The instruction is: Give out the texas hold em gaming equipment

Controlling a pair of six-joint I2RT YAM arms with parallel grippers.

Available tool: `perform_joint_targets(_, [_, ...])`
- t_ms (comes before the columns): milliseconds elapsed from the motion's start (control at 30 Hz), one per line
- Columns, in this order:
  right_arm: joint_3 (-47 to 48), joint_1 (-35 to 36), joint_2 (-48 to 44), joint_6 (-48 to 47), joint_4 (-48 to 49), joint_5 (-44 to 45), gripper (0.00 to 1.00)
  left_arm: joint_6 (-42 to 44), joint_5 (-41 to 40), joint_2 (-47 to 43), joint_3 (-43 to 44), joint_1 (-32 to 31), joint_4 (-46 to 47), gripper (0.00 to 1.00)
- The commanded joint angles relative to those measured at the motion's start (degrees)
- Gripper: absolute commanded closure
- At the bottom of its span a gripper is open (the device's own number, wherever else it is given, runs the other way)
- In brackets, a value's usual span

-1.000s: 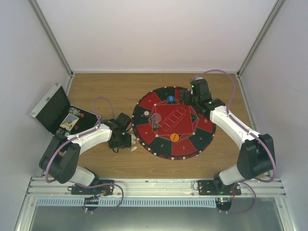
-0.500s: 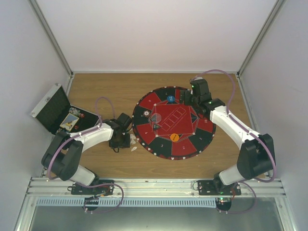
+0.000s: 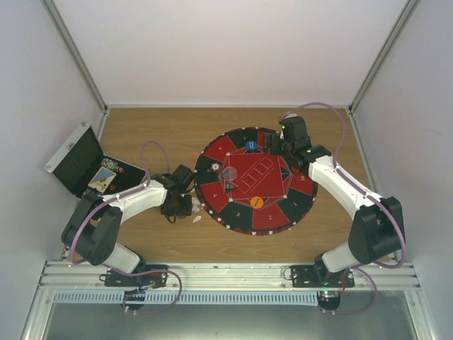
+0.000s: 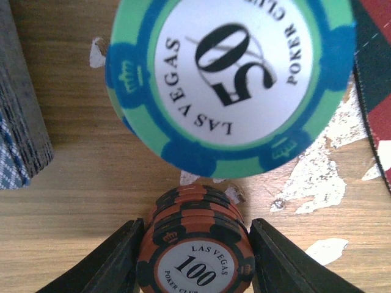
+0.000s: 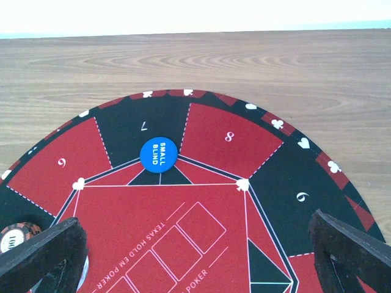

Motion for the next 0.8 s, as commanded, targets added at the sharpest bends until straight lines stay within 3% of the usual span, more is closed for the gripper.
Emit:
perform_joint_targets(0, [0.9,-0.4,0.8,-1.1,1.7,-0.2,0.01,0.3,-0.9,-0.1,1.7,0.1,0.4,0.51])
perform_joint_targets(767, [0.8,-0.4,0.9,-1.5,1.6,-0.9,0.01,-0.6,-0.7,0.7,1.3,0.1,-0.2,0.47])
